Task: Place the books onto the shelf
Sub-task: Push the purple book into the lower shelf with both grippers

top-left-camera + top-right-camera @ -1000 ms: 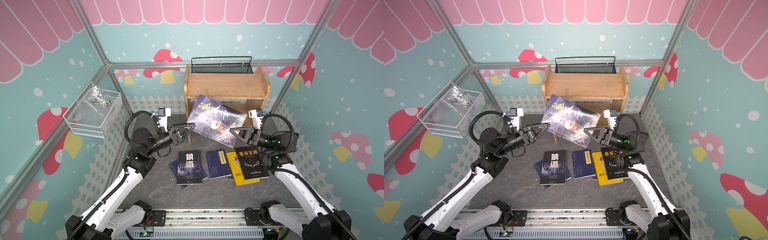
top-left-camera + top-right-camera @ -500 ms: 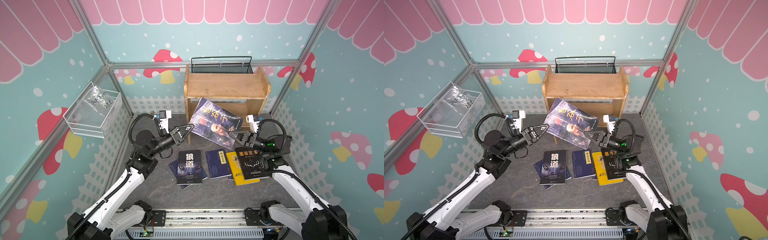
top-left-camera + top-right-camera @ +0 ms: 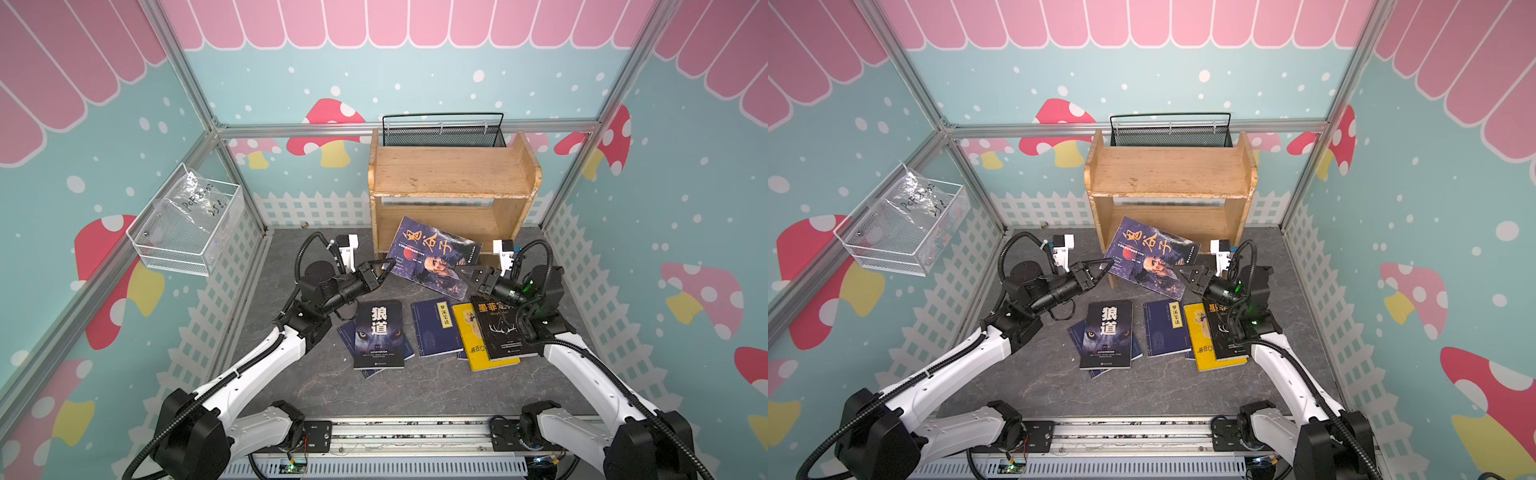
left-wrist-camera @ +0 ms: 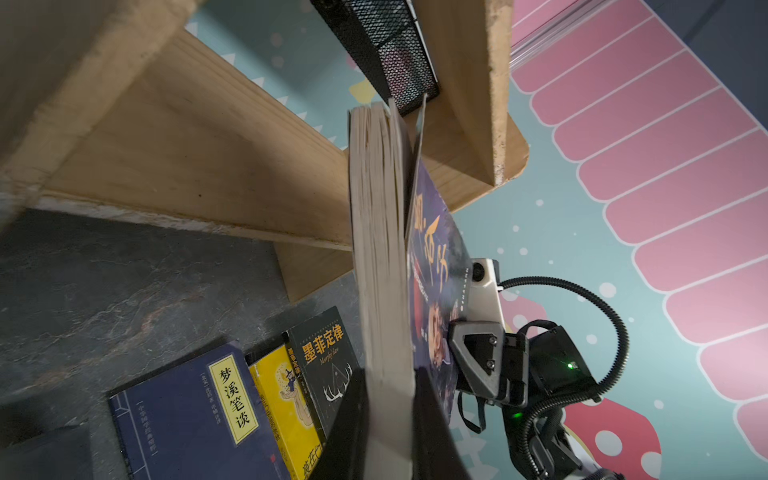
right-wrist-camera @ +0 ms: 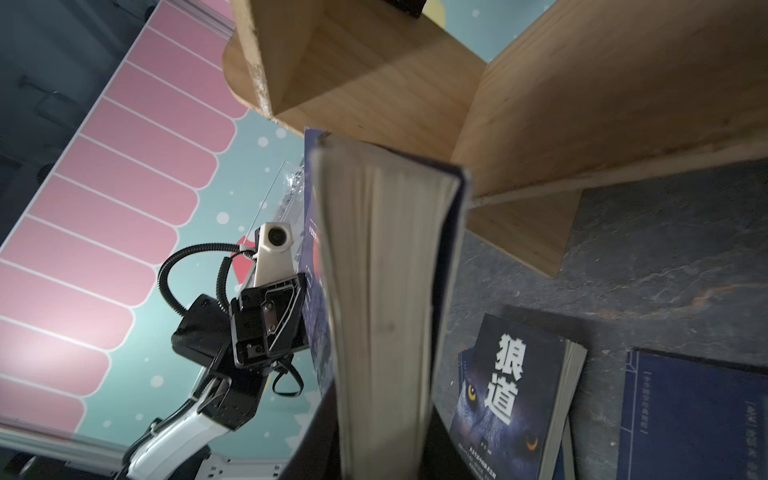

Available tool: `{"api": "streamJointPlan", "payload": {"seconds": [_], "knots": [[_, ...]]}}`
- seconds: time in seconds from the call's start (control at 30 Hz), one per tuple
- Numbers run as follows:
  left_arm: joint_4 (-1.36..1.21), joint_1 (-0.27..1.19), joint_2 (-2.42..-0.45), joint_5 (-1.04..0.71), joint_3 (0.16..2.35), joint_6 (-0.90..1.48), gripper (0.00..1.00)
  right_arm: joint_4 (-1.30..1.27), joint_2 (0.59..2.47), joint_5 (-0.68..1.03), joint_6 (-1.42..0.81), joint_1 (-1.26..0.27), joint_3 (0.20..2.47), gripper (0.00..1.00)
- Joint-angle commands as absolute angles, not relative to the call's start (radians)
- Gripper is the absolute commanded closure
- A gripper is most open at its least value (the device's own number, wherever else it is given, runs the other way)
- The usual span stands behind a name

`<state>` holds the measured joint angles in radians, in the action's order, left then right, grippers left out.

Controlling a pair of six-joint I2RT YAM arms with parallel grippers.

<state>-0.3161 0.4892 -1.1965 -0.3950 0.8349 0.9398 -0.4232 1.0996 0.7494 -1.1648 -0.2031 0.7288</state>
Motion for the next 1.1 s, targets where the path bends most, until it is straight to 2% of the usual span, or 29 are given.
{"api": "streamJointPlan", "payload": {"seconds": [0.0, 0.43, 0.6, 0.87, 0.97, 1.07], "knots": [[-0.320, 0.490, -1.257, -0.303, 0.882, 0.915, 1.00, -0.417, 1.167, 0.644, -1.065, -0.205, 0.830, 0.74], [-0.677, 0.440, -1.488, -0.201, 0.882, 1.152, 1.00, -0.720, 1.458, 0.547, -1.195, -0.206, 0.905, 0.65], [-0.686, 0.440, -1.525, -0.156, 0.910, 1.173, 1.00, -0.817, 1.510, 0.522, -1.224, -0.206, 0.919, 0.63], [-0.597, 0.439, -1.530, -0.045, 0.946, 1.176, 1.00, -0.840, 1.521, 0.488, -1.166, -0.207, 0.926, 0.27], [-0.603, 0.439, -1.545, -0.014, 0.954, 1.196, 1.00, -0.820, 1.504, 0.463, -1.155, -0.208, 0.911, 0.21], [-0.620, 0.439, -1.564, -0.007, 0.970, 1.210, 1.00, -0.776, 1.479, 0.438, -1.134, -0.210, 0.893, 0.20]]}}
